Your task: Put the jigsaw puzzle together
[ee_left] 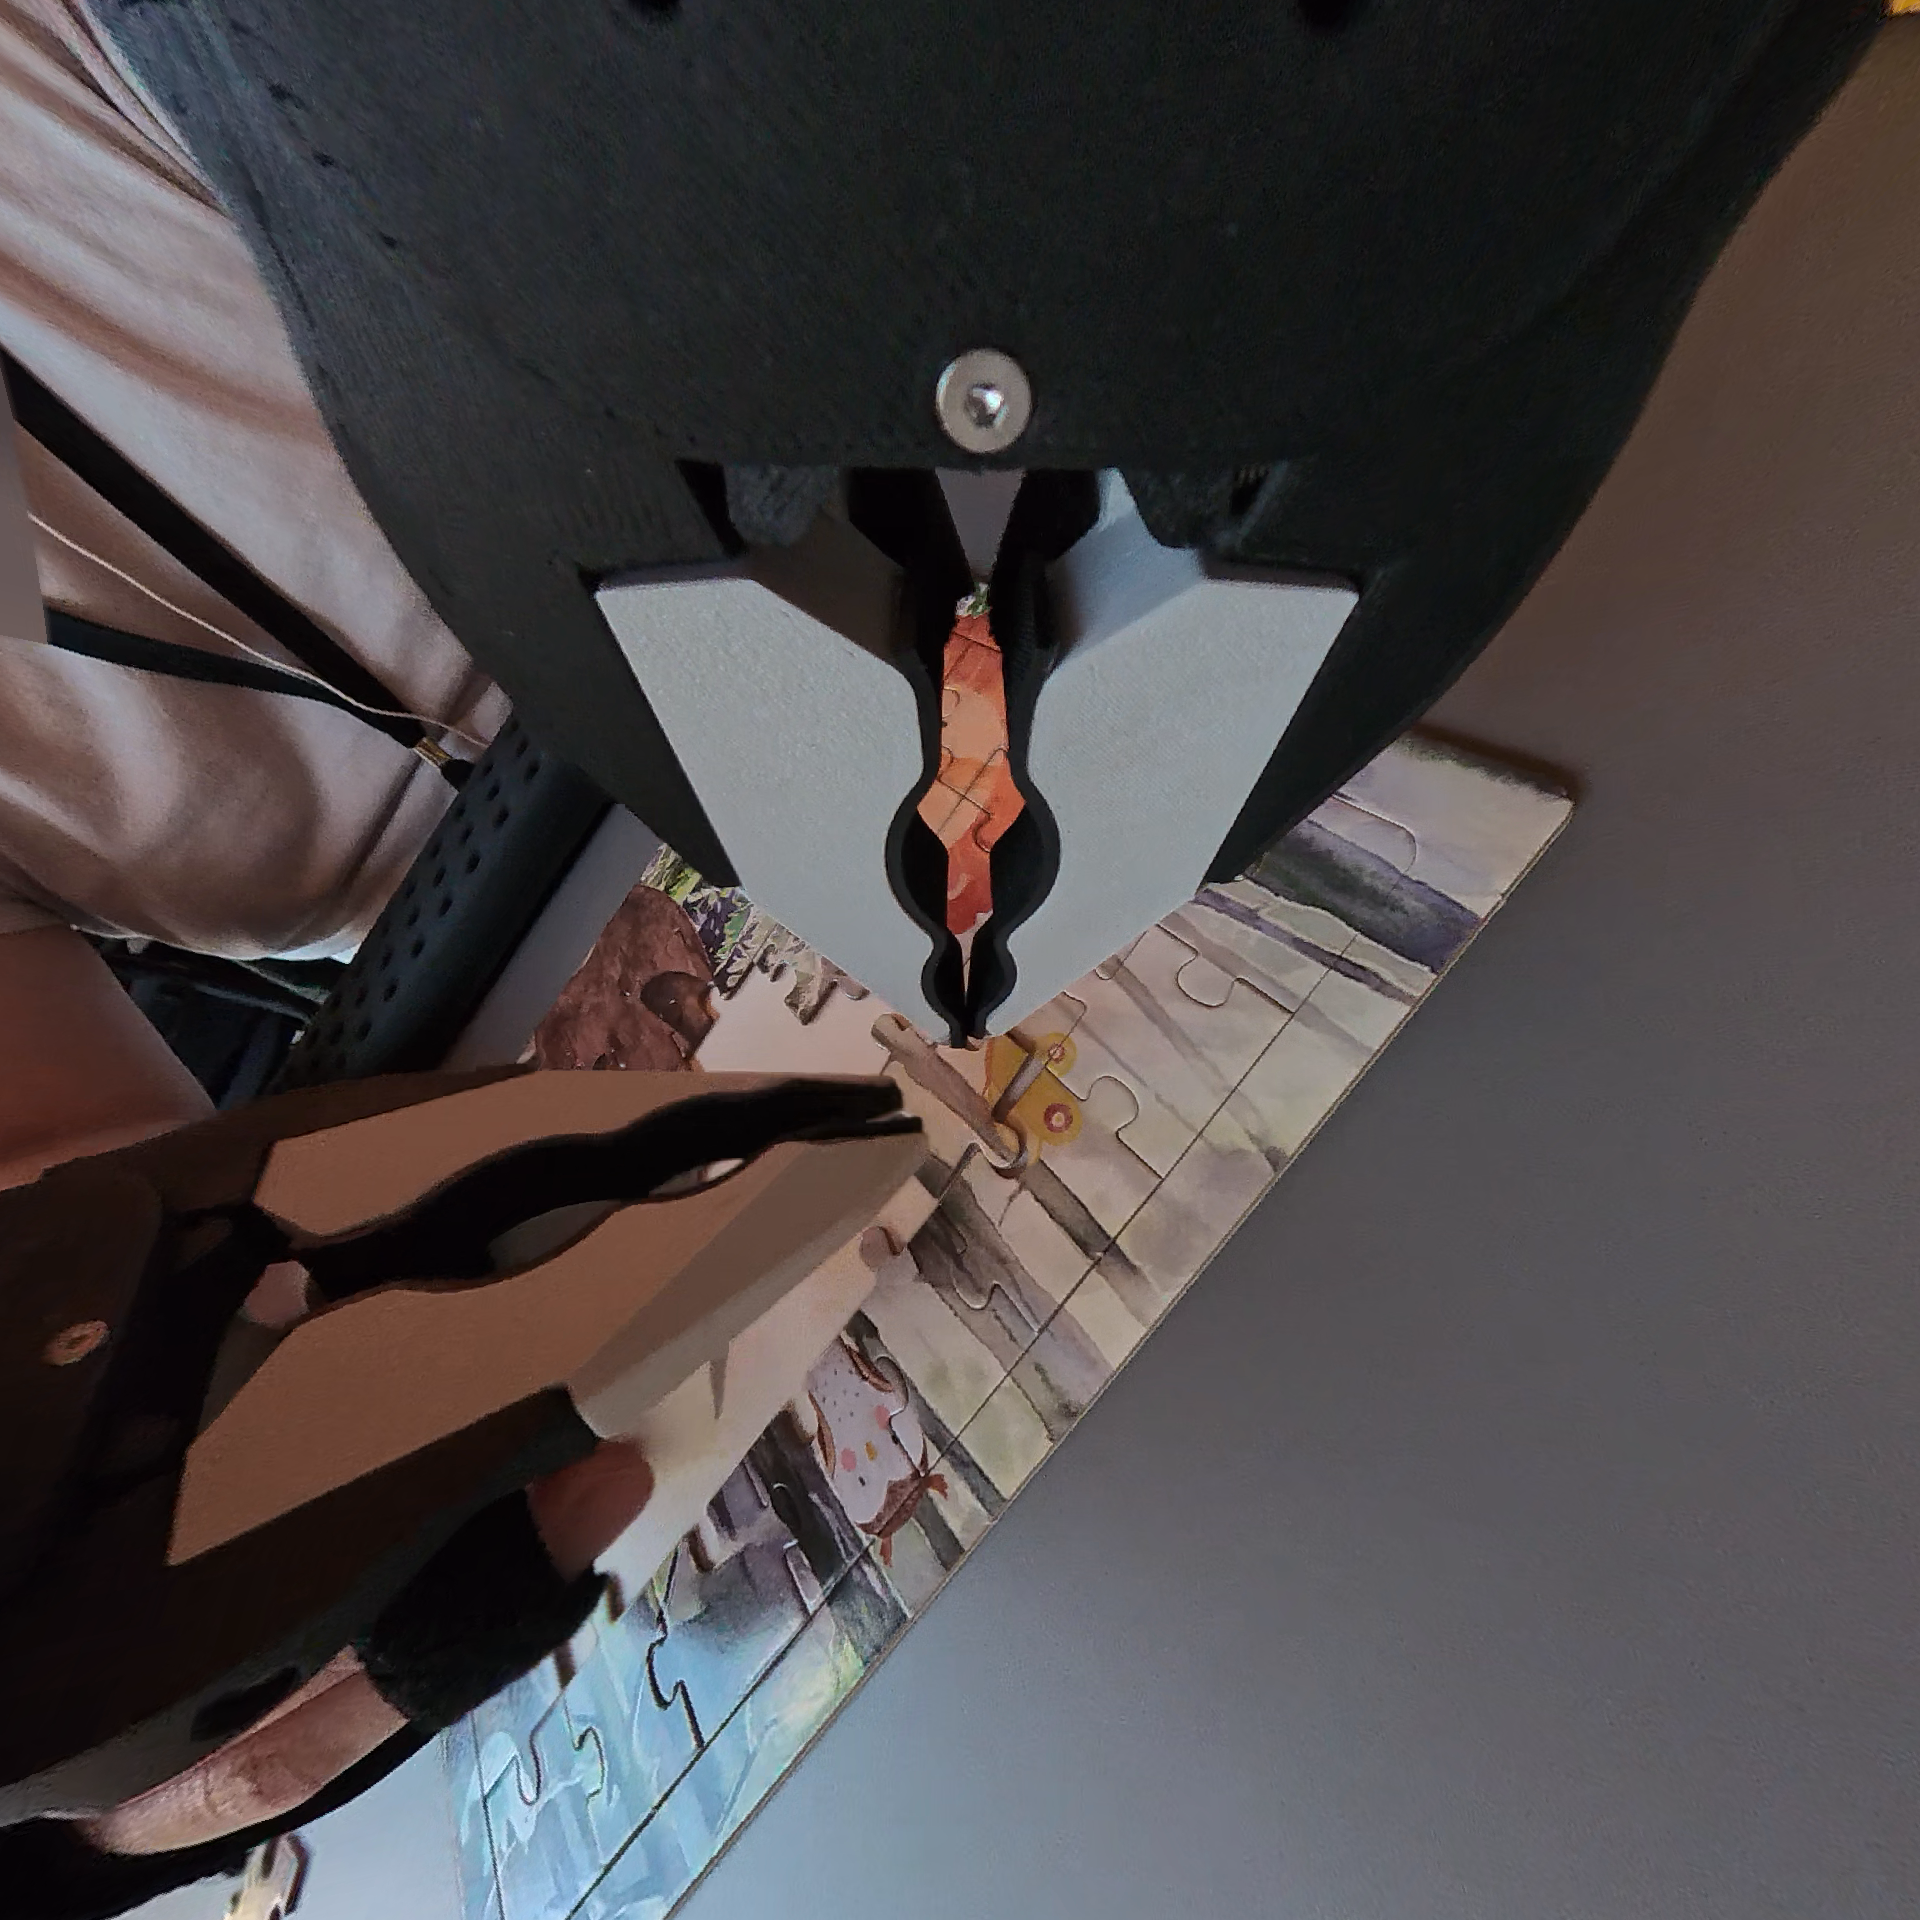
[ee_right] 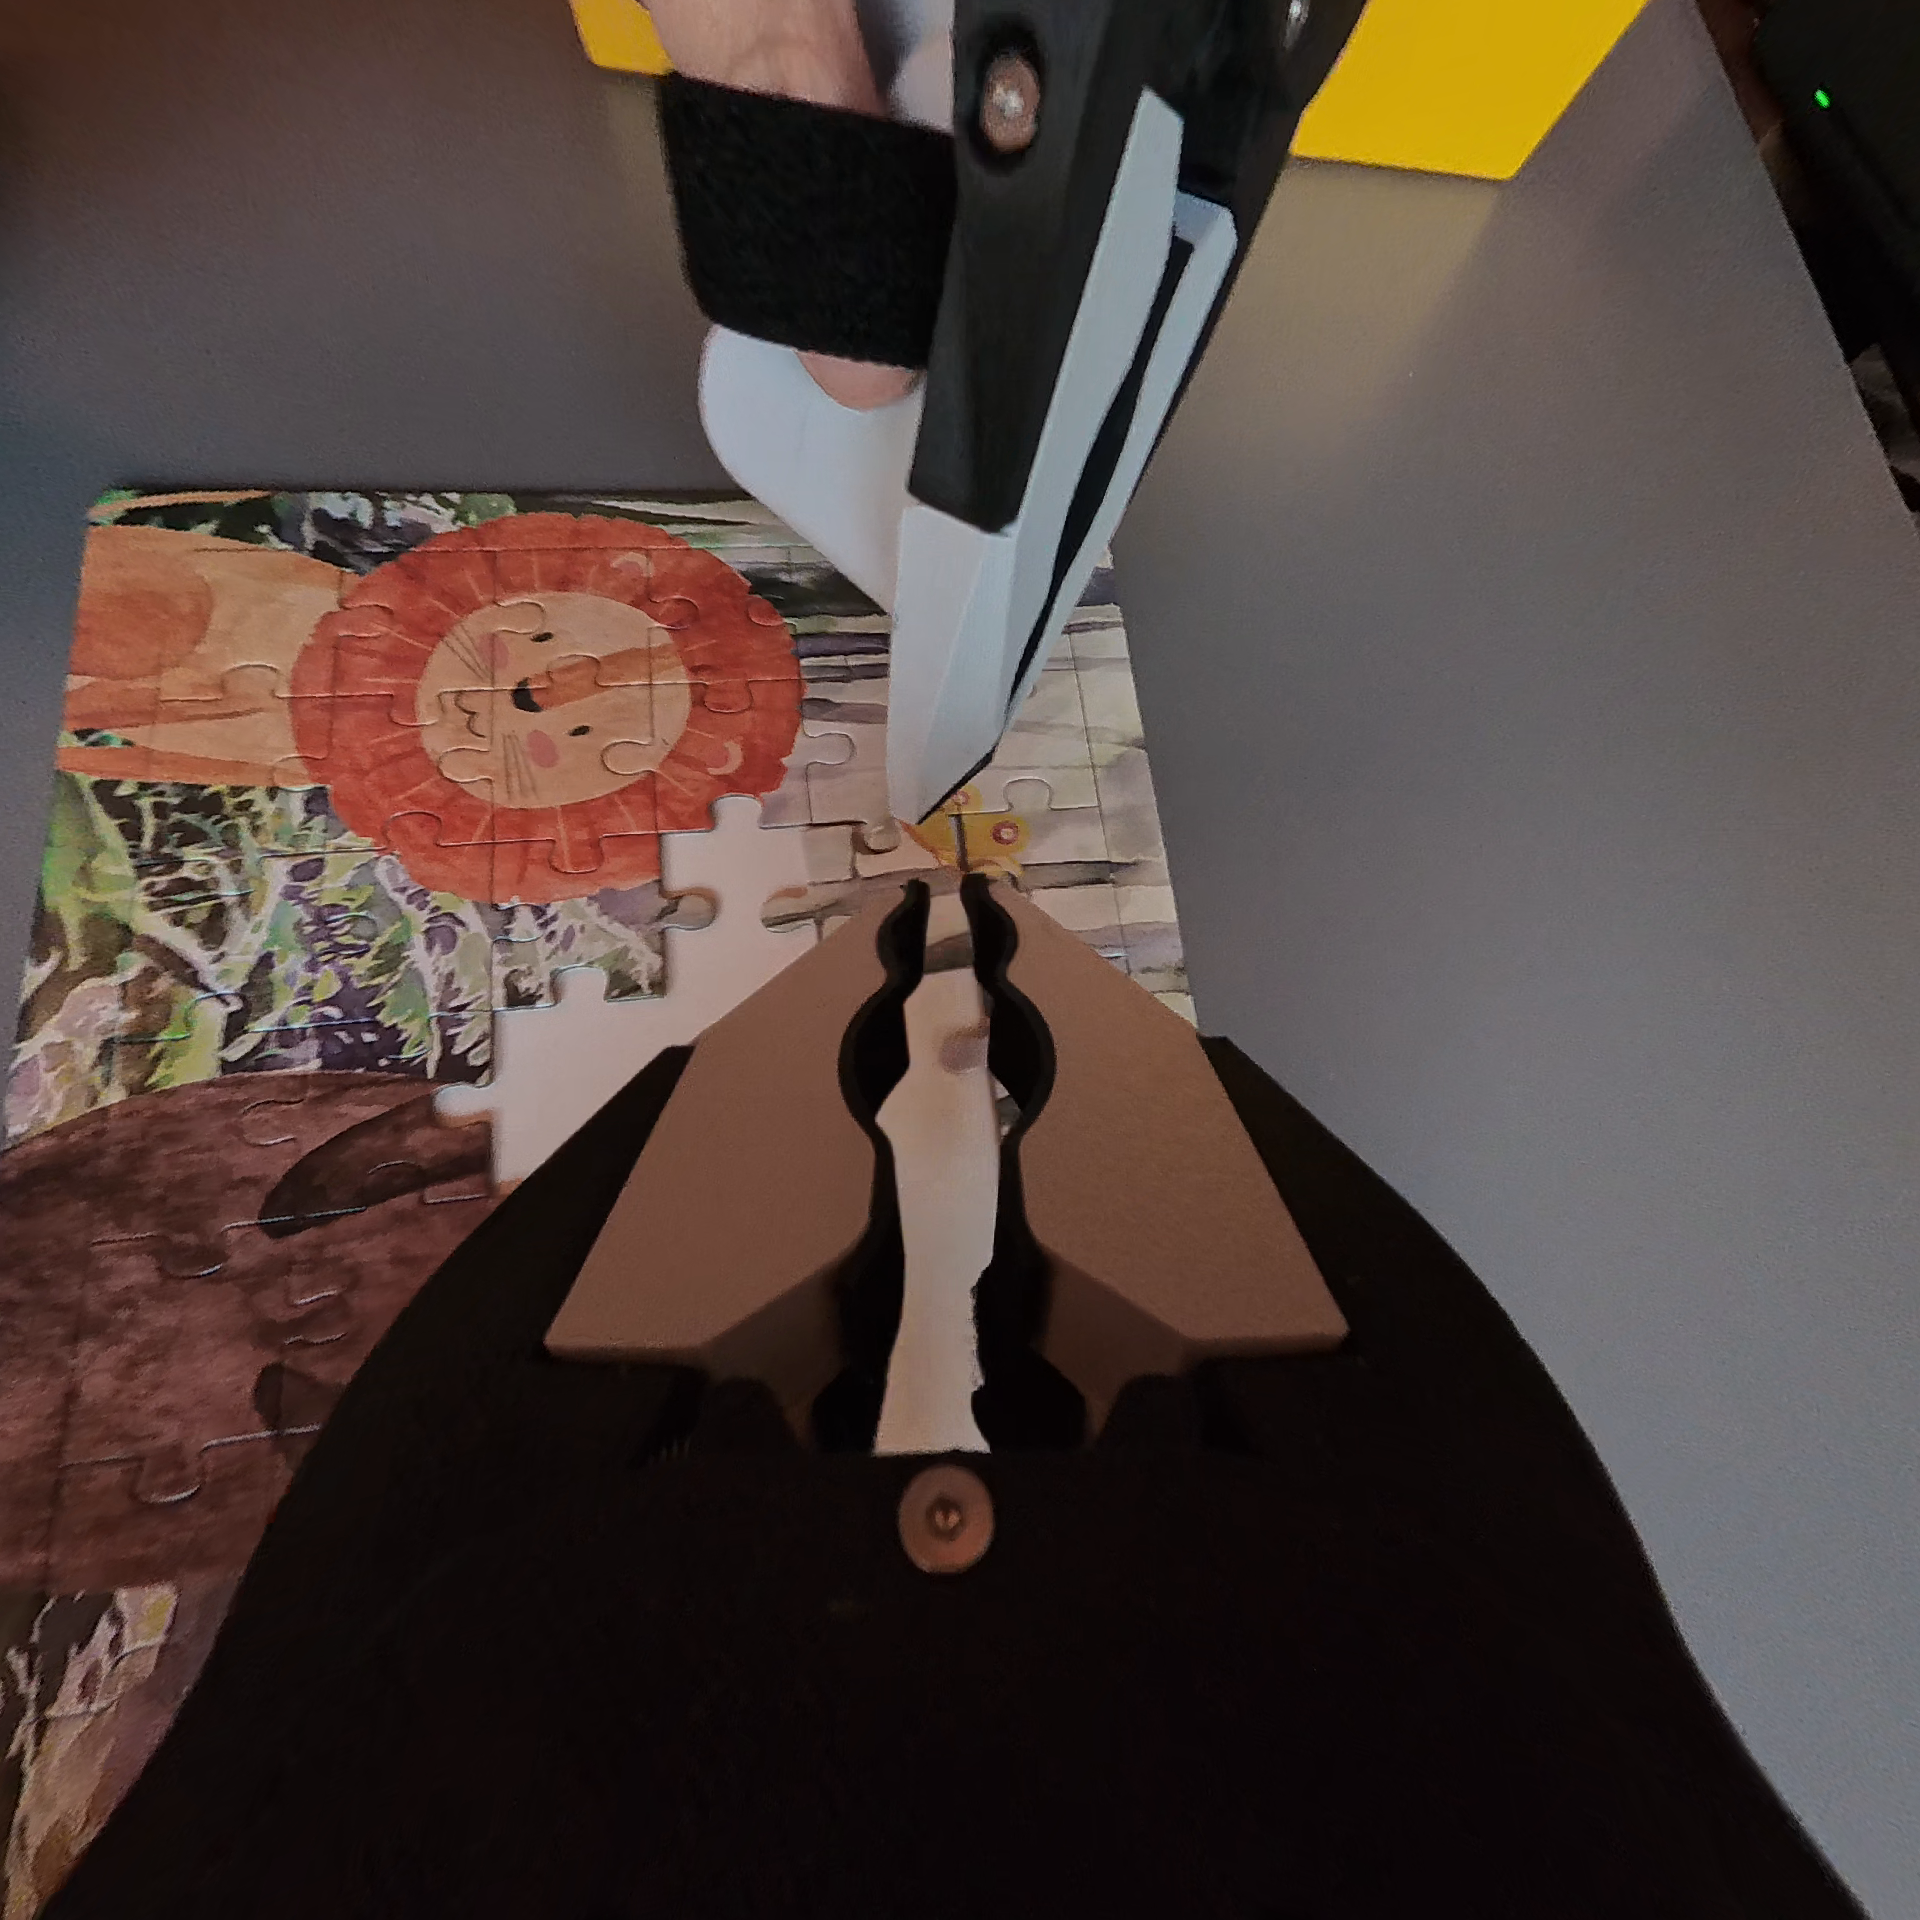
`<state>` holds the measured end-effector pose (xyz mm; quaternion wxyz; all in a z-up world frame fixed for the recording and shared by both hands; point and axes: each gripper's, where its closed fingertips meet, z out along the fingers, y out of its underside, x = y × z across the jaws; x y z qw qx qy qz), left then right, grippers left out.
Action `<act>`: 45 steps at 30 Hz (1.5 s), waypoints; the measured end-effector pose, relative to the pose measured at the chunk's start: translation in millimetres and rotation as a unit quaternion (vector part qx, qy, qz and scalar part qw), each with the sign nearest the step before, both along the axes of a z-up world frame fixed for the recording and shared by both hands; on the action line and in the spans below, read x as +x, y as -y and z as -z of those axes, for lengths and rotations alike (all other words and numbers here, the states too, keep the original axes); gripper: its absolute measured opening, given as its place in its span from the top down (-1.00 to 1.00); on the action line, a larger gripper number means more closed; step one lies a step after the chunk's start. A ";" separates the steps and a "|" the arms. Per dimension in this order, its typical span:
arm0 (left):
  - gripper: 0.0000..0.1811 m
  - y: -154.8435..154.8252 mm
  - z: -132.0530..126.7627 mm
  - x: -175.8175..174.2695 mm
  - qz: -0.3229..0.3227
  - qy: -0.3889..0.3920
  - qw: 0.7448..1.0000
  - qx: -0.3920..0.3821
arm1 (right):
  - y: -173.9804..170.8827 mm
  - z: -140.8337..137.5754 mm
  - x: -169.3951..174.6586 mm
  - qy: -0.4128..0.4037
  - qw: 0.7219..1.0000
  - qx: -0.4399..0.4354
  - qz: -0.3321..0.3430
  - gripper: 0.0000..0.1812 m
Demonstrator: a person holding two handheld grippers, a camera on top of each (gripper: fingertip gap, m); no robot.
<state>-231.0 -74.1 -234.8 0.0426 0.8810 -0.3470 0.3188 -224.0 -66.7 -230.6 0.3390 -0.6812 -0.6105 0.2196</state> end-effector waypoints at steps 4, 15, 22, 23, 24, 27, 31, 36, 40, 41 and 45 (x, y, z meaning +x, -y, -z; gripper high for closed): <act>1.00 0.9 0.6 0.6 0.003 0.000 1.000 -0.003 | 6.1 -5.0 1.3 -0.013 1.000 -0.008 -0.013 0.88; 1.00 6.6 4.0 0.7 0.017 -0.009 1.000 -0.012 | 1.1 3.1 13.0 0.003 1.000 0.002 -0.012 0.86; 1.00 5.8 6.2 2.5 0.020 -0.010 1.000 -0.012 | 1.1 7.8 11.7 0.012 1.000 0.005 -0.011 0.86; 1.00 5.4 6.3 2.7 0.019 -0.010 1.000 -0.011 | 0.7 8.0 11.6 0.011 1.000 0.006 -0.010 0.86; 1.00 5.0 6.4 2.8 0.018 -0.010 1.000 -0.011 | 0.4 8.3 11.7 0.011 1.000 0.005 -0.010 0.86; 1.00 3.7 7.2 2.8 0.016 -0.010 1.000 -0.011 | -0.3 8.2 11.8 0.010 1.000 0.005 -0.008 0.86; 1.00 7.3 6.5 2.7 0.022 -0.006 1.000 -0.018 | -0.3 8.1 11.4 0.008 1.000 0.005 -0.008 0.86; 1.00 1.9 0.0 2.0 0.008 0.008 1.000 -0.009 | -5.8 -6.8 7.4 -0.034 0.999 -0.007 0.015 0.88; 1.00 0.0 1.7 1.0 0.002 0.007 1.000 -0.010 | -11.6 -11.7 0.3 -0.065 0.997 -0.028 0.044 1.00; 1.00 -0.3 2.8 0.9 0.001 0.006 1.000 -0.011 | -11.9 -9.6 -1.0 -0.062 0.997 -0.031 0.047 1.00; 1.00 -1.1 4.0 1.3 -0.001 0.006 1.000 -0.013 | -9.7 3.3 -4.3 -0.034 0.998 -0.040 0.046 1.00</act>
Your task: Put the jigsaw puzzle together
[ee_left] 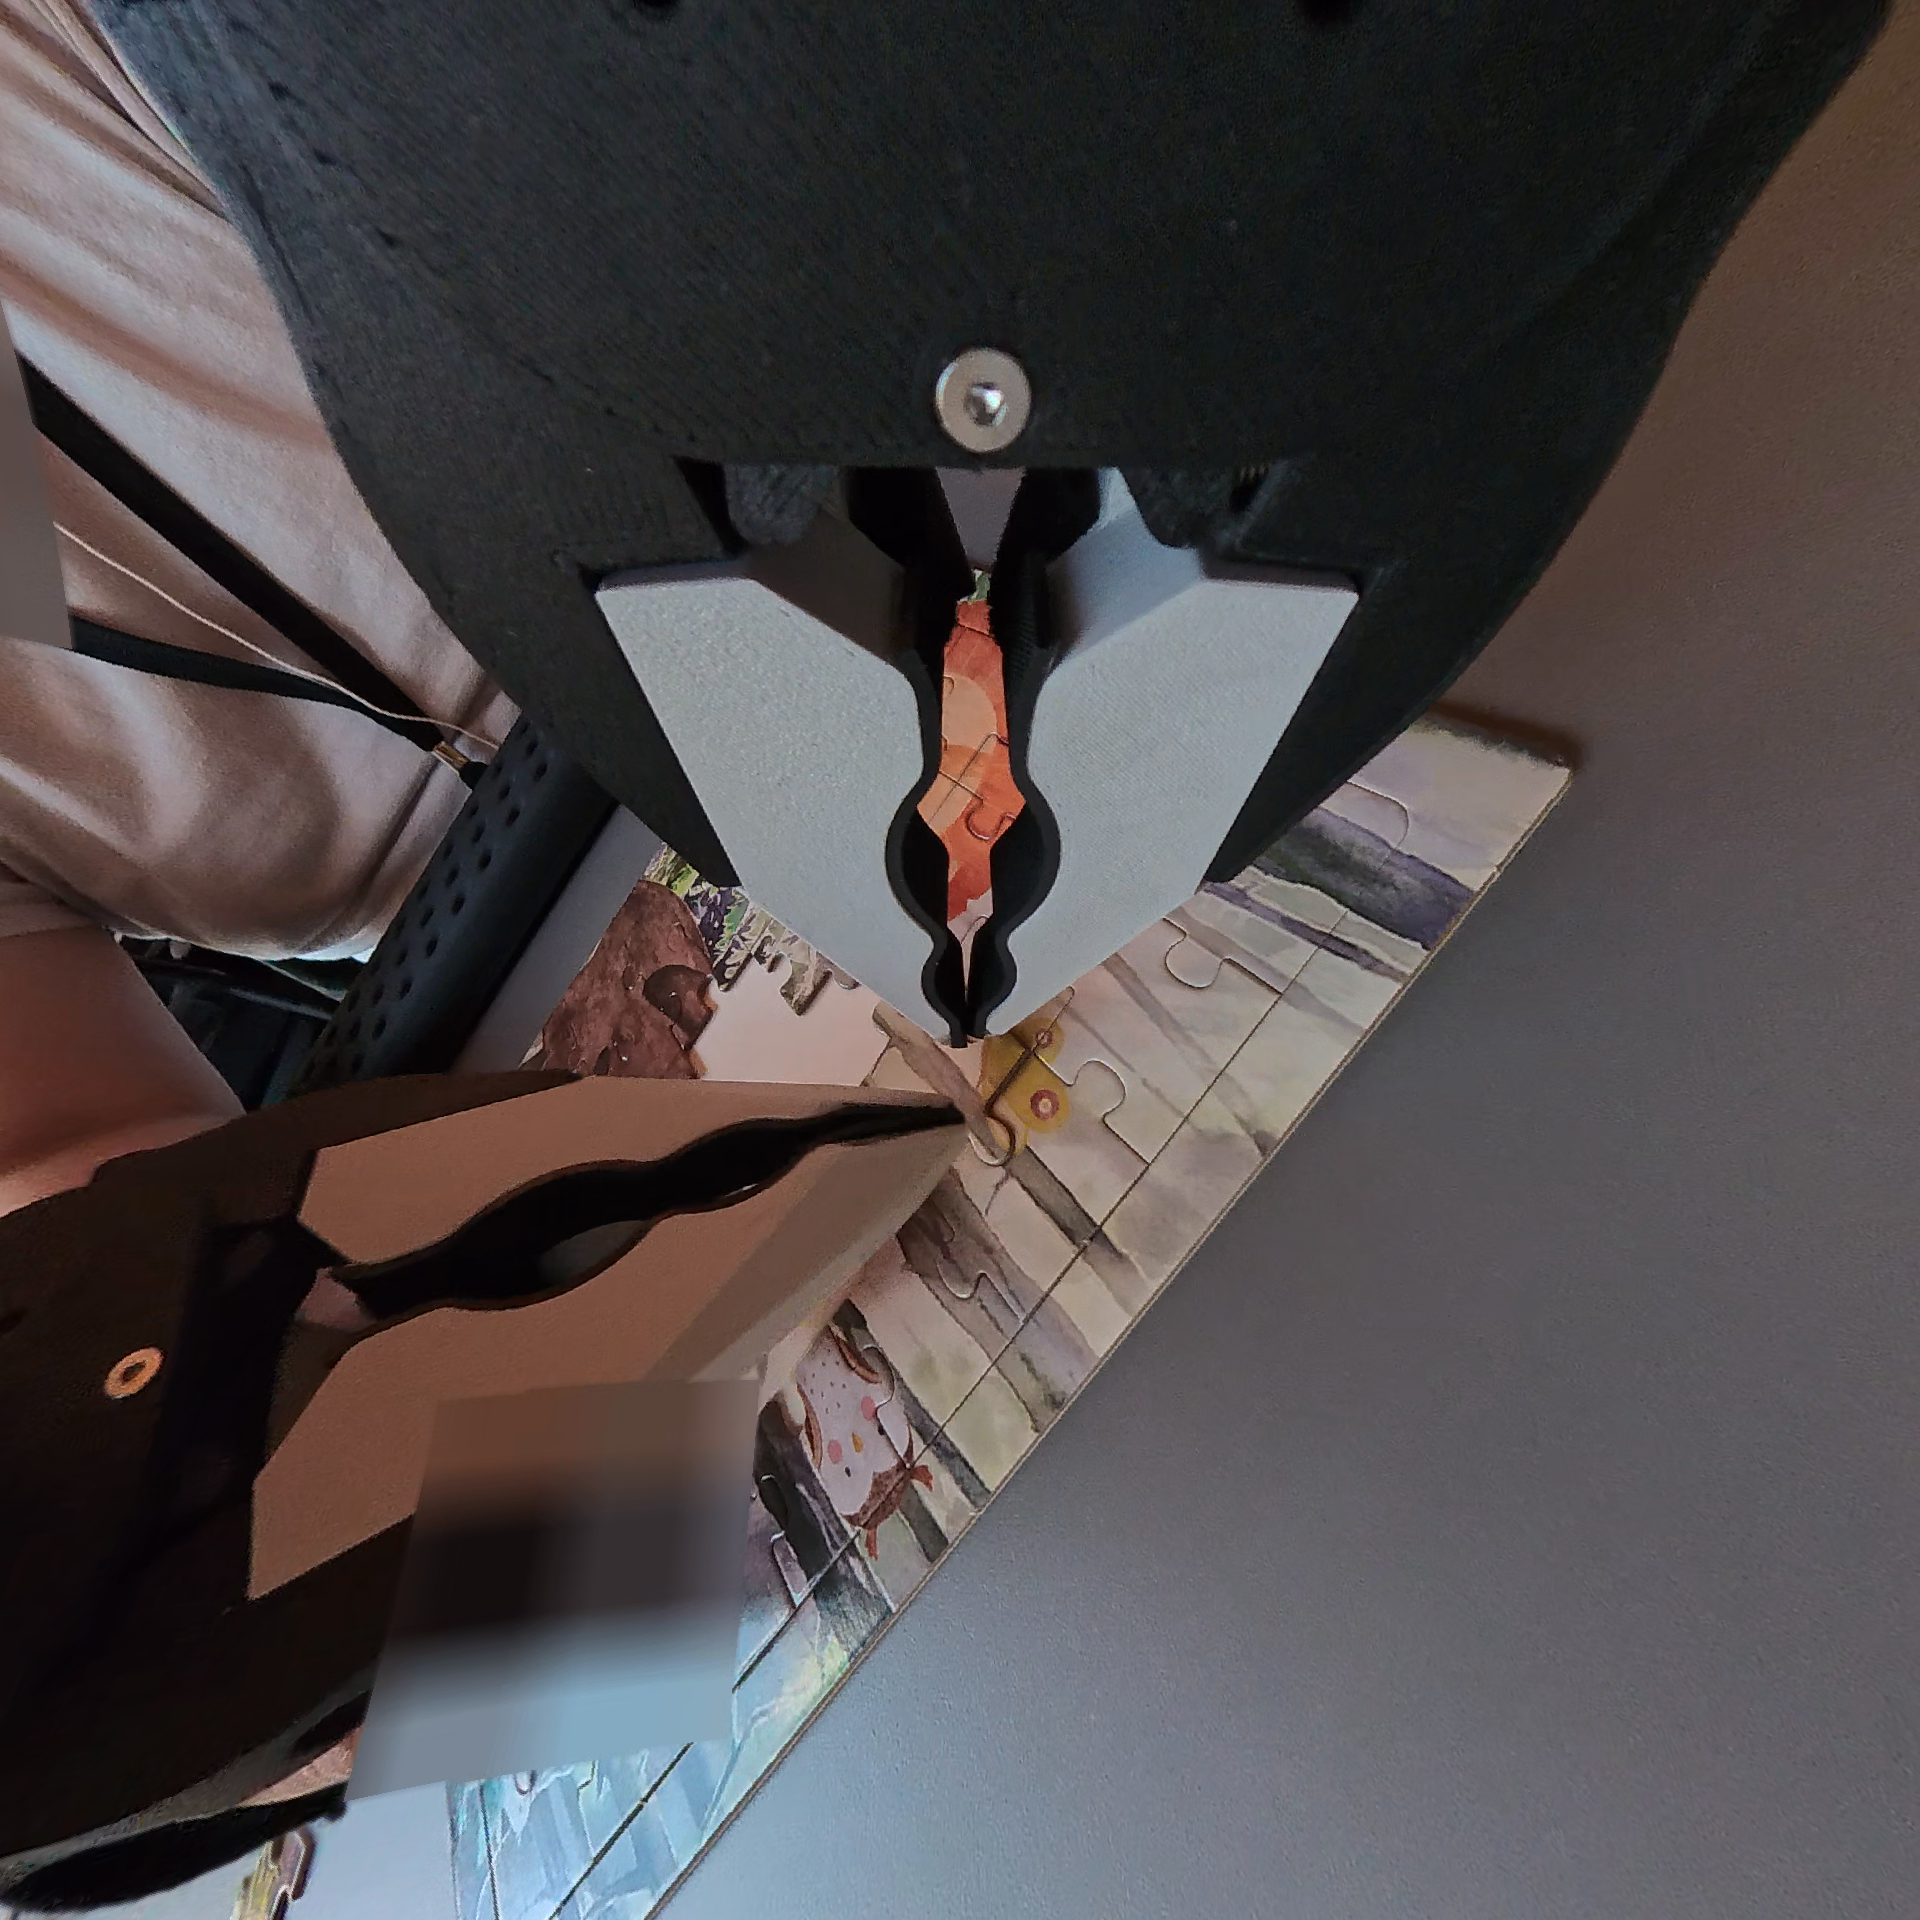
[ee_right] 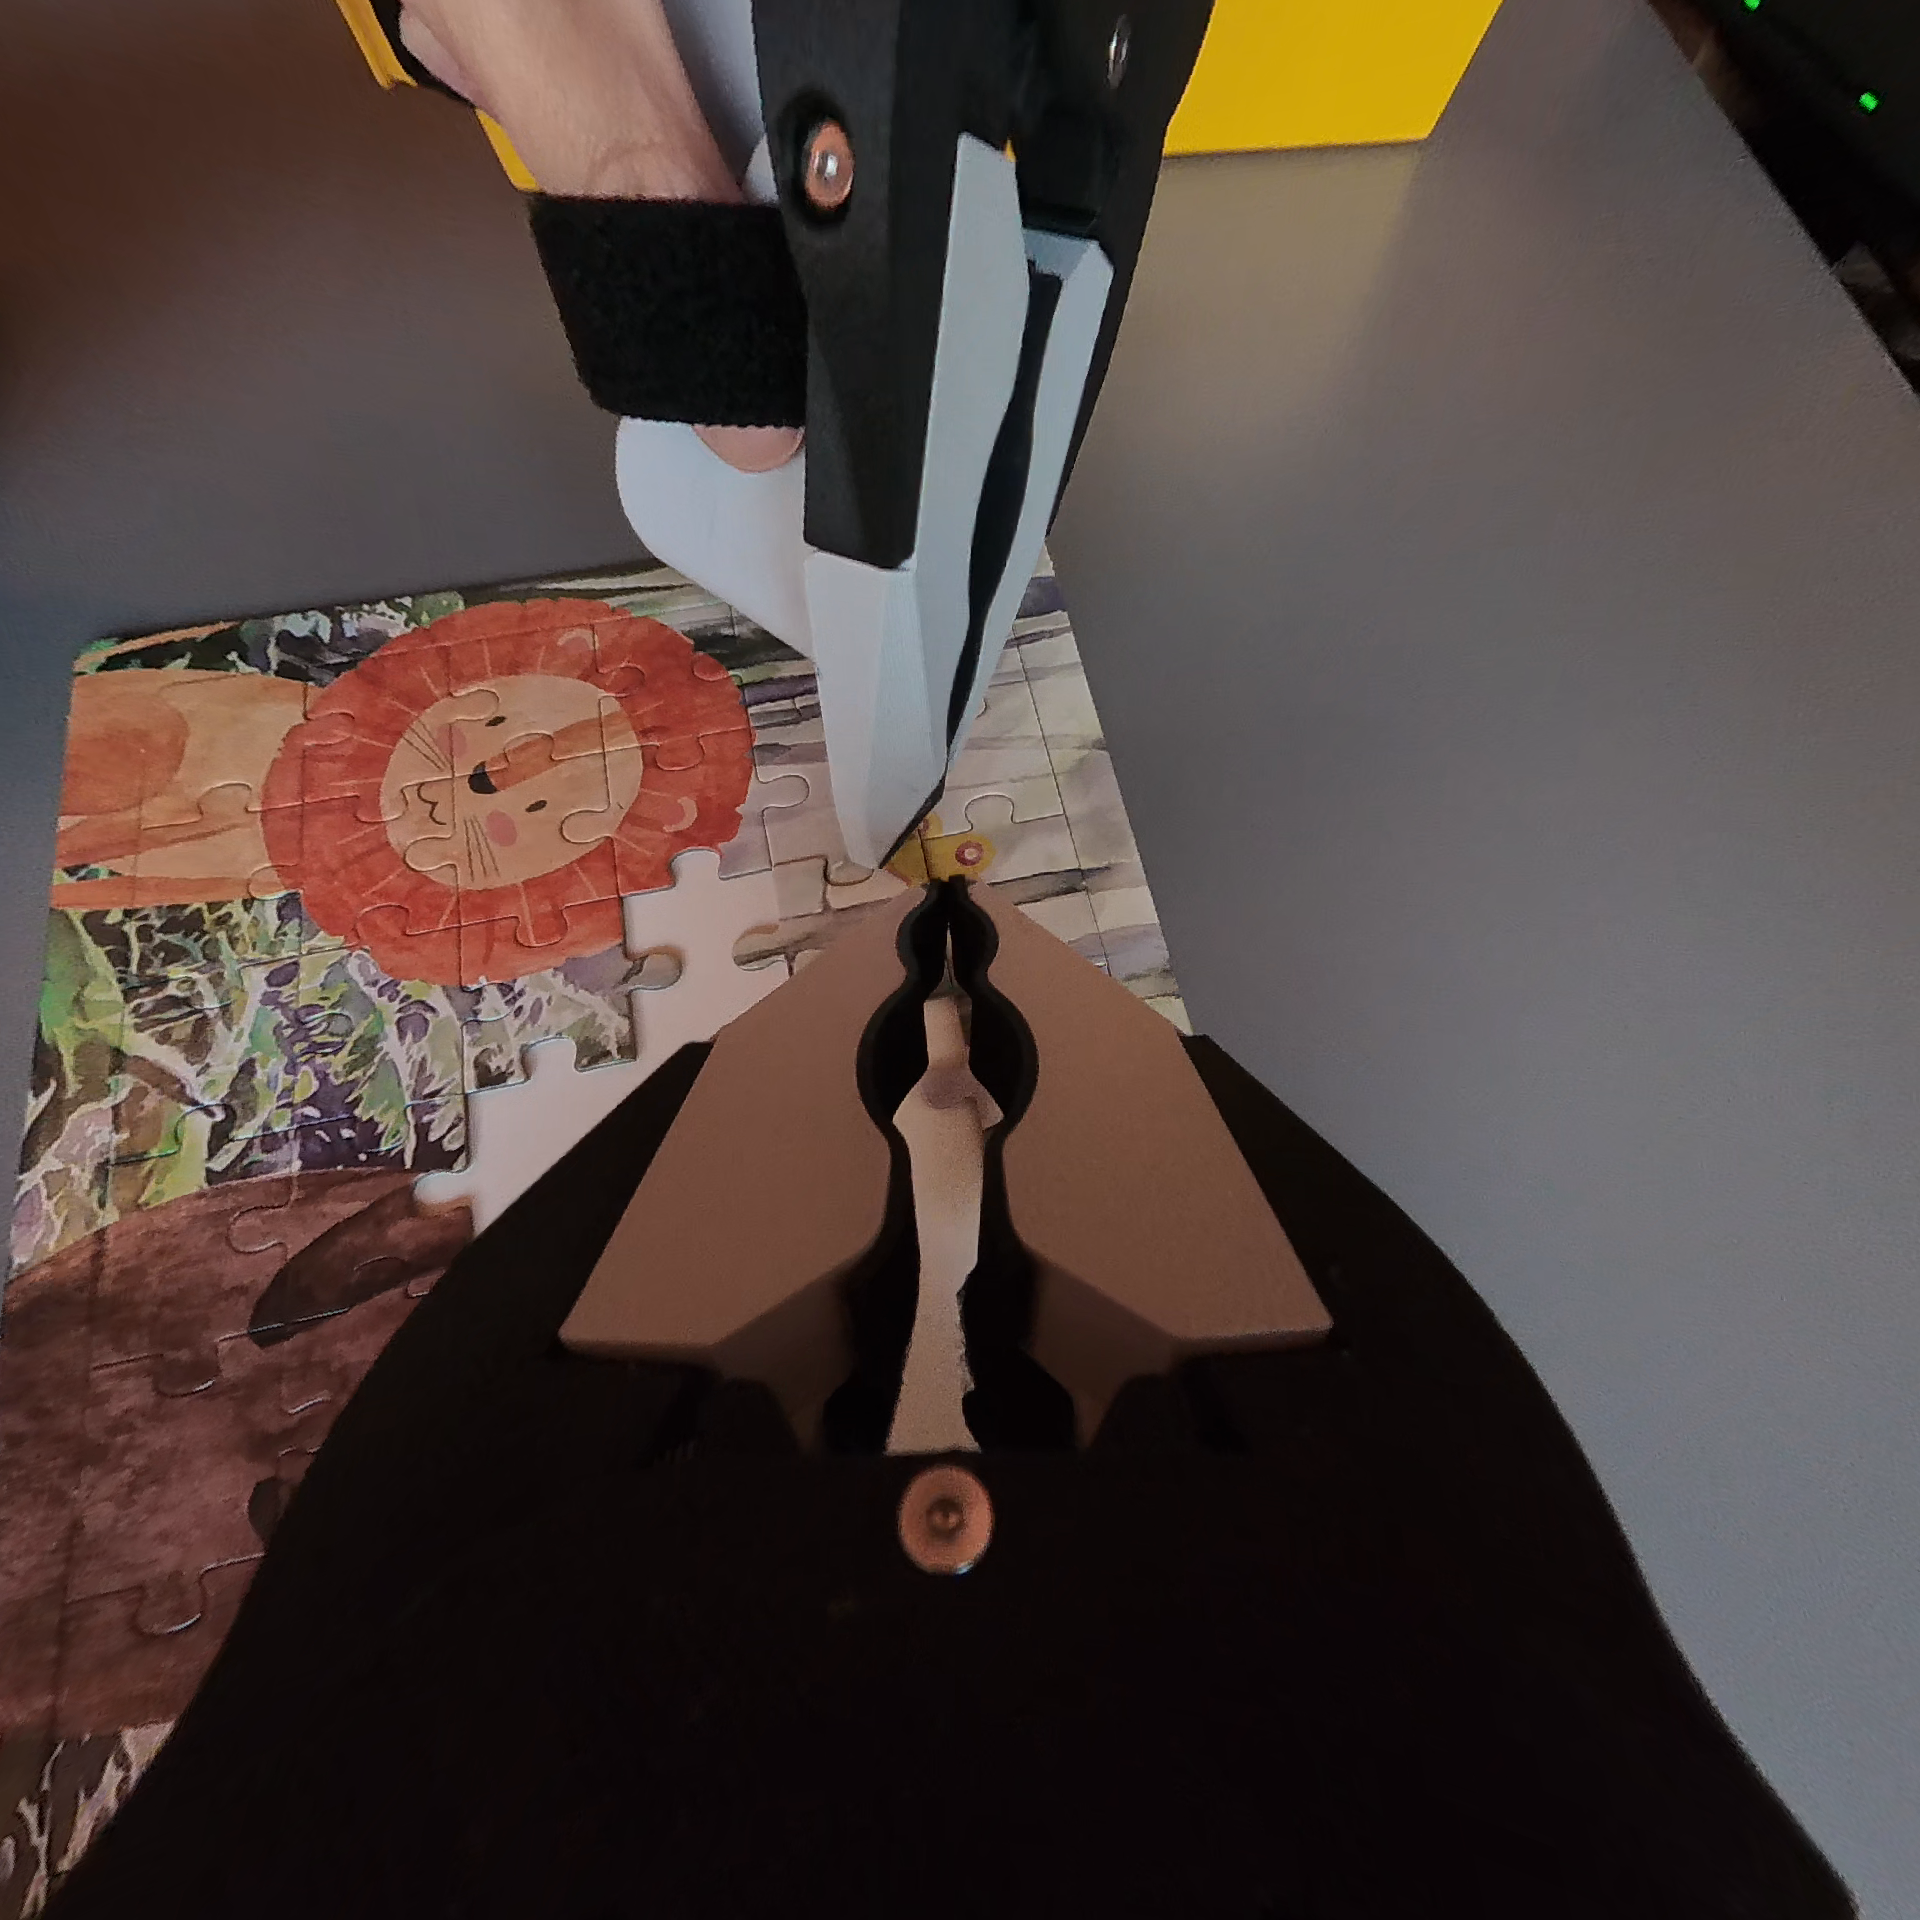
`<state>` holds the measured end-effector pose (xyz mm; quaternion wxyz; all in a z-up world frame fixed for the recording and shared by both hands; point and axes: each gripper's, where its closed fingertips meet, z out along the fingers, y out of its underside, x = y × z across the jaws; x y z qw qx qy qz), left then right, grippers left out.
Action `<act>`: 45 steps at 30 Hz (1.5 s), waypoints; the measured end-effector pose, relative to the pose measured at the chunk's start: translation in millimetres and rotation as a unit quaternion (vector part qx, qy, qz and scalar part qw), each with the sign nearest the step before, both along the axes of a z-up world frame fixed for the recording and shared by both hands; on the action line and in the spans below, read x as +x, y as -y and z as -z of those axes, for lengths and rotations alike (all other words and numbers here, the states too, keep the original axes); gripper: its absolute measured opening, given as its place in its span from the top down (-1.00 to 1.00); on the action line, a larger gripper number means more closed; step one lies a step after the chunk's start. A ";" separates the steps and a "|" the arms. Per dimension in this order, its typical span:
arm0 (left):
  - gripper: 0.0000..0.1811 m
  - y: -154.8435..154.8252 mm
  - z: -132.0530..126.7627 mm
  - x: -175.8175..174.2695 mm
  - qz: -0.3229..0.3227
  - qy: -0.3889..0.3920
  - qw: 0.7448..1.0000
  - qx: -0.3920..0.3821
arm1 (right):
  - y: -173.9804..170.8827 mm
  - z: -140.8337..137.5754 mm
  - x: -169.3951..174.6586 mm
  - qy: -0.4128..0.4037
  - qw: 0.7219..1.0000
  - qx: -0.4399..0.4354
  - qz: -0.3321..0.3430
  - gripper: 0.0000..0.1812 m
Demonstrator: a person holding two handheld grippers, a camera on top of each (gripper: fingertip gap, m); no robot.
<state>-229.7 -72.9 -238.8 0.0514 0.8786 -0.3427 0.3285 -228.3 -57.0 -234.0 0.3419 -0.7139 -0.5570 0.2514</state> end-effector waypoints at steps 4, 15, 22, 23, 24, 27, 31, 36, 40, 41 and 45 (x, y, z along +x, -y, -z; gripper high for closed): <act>1.00 -0.2 0.6 -0.4 0.000 -0.002 1.000 0.000 | -0.2 6.5 -0.8 0.020 1.000 0.008 0.000 1.00; 1.00 -0.4 3.3 1.9 -0.003 -0.003 1.000 -0.005 | -0.6 8.4 -0.2 0.032 0.999 0.008 0.008 1.00; 1.00 -0.6 3.1 2.0 -0.010 0.007 1.000 -0.016 | 23.4 -10.4 -6.6 -0.002 1.000 -0.027 -0.015 1.00; 1.00 -0.6 3.1 1.9 -0.009 0.007 1.000 -0.016 | 24.3 -8.7 -6.8 0.006 1.000 -0.025 -0.014 1.00; 1.00 -0.6 3.2 1.9 -0.009 0.007 1.000 -0.015 | 25.2 -6.7 -6.9 0.015 1.000 -0.018 -0.017 1.00; 1.00 -0.7 3.2 1.9 -0.009 0.007 1.000 -0.014 | 31.0 -0.7 -8.6 0.031 0.999 -0.025 -0.028 1.00; 1.00 -0.7 3.2 2.0 -0.009 0.007 1.000 -0.014 | 32.6 6.7 -6.6 0.053 0.998 -0.023 -0.032 1.00; 1.00 -0.7 3.3 2.0 -0.009 0.007 1.000 -0.014 | 31.3 9.4 -5.3 0.064 0.997 -0.011 -0.030 1.00; 1.00 -0.7 3.3 2.0 -0.011 0.008 1.000 -0.016 | 29.1 4.5 -4.0 0.069 0.997 0.021 -0.038 1.00; 1.00 -0.6 3.3 1.9 -0.011 0.010 1.000 -0.017 | 26.3 -11.7 -1.1 0.057 0.996 0.053 -0.043 1.00; 1.00 -0.6 3.2 1.9 -0.013 0.017 1.000 -0.021 | 13.1 -165.3 65.4 -0.058 0.985 0.162 0.027 1.00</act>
